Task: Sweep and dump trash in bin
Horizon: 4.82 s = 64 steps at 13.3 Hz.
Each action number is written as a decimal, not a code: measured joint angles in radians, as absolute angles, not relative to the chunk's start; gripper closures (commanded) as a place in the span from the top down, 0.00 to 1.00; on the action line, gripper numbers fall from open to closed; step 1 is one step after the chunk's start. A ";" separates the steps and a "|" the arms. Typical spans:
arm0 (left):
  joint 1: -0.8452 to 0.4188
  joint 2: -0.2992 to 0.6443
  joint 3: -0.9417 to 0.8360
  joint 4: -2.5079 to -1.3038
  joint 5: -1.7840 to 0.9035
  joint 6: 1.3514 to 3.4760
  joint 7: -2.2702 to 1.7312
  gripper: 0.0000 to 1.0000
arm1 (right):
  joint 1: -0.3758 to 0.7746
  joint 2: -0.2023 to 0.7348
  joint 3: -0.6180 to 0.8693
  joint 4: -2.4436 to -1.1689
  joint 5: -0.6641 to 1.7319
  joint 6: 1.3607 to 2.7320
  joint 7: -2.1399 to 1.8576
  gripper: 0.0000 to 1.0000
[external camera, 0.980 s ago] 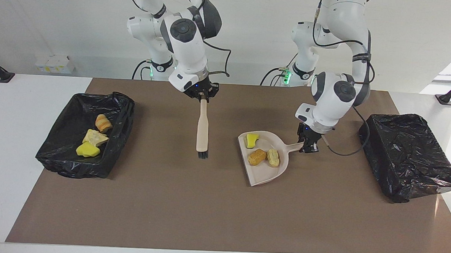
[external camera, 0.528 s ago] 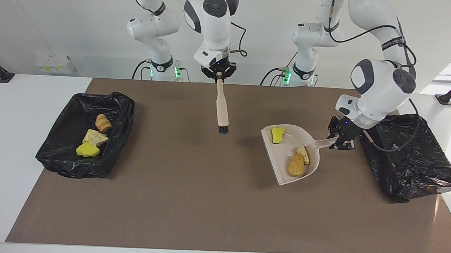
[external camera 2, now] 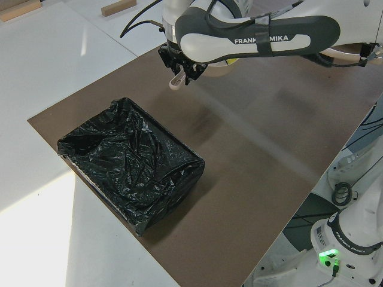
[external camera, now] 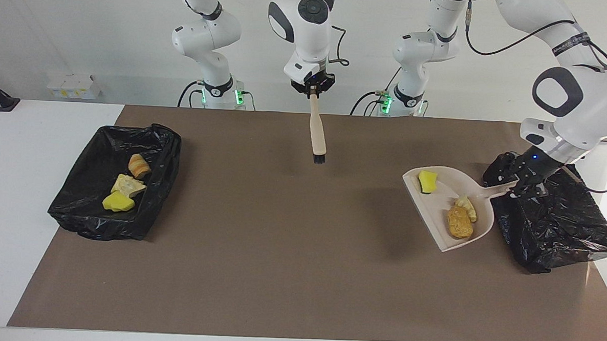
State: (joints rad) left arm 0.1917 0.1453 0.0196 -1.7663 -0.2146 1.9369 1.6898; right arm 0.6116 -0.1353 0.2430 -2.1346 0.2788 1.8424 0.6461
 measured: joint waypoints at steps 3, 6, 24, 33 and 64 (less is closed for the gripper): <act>0.322 0.173 0.026 -1.675 -0.190 1.864 1.861 0.00 | 0.674 -0.106 0.243 -2.202 0.283 1.958 0.738 0.00; 0.444 0.213 0.029 -1.588 -0.112 1.845 2.031 0.00 | 0.745 -0.074 0.244 -2.250 0.291 2.053 0.836 0.00; 0.397 0.190 0.009 -1.660 1.026 2.130 1.683 0.00 | 0.782 -0.045 0.242 -2.335 0.292 2.188 0.872 1.00; 0.320 0.061 -0.014 -1.674 0.924 2.125 1.690 0.00 | 0.546 -0.249 0.218 -2.262 0.231 1.954 0.848 1.00; -0.559 0.363 -0.025 -1.776 -0.027 2.169 -0.483 0.00 | -0.137 0.079 0.213 -1.401 -0.027 1.539 0.076 1.00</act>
State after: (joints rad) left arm -0.5592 0.3628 -0.0254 -1.7755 -0.0274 2.1694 -0.4830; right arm -0.1365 0.0793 0.2133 -1.4014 -0.0269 1.5391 0.0763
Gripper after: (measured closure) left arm 0.683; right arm 0.000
